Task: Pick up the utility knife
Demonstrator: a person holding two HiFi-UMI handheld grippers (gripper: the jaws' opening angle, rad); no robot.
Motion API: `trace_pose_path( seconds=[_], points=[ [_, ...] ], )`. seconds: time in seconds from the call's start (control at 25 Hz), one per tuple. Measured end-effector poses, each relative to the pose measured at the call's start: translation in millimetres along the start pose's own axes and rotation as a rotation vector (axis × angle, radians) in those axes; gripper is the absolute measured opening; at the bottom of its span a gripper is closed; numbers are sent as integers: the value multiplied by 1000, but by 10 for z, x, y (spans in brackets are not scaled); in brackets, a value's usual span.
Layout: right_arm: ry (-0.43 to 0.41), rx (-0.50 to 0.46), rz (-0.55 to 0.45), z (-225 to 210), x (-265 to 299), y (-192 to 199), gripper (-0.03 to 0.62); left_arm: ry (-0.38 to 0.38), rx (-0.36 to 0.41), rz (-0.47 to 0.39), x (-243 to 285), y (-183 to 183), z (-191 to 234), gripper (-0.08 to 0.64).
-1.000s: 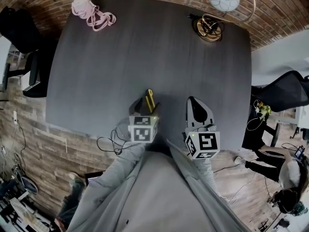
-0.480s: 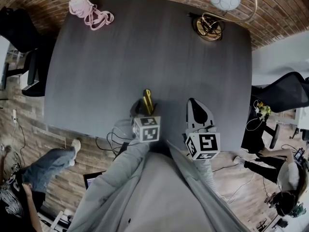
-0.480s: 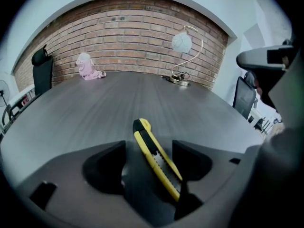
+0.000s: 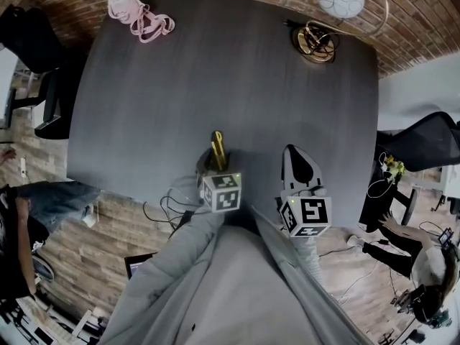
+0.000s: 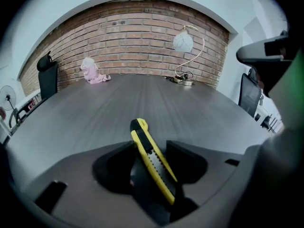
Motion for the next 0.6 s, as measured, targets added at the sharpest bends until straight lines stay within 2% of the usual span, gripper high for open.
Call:
trace_pose_path(
  seconds=[0.04,0.32,0.6],
  points=[
    [-1,0,-1,4,3,-2,17,-5,-4,-1,-6,-2,19,202],
    [2,4,-5,16,2,2,17,11,7,9,-13,-22,57,158],
    [16,11,-4,-11,-15,-9,17,45,20,21,-11,-42,56,137]
  ],
)
Point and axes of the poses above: the fingertips, and each gripper's own axes: x forward along the fingers, z to its left, y out of its underside, the point moved 10 cm from there along -x, backward along the fingers, and after that the axes turned 6 degrees about y, right-handed, at the moved point
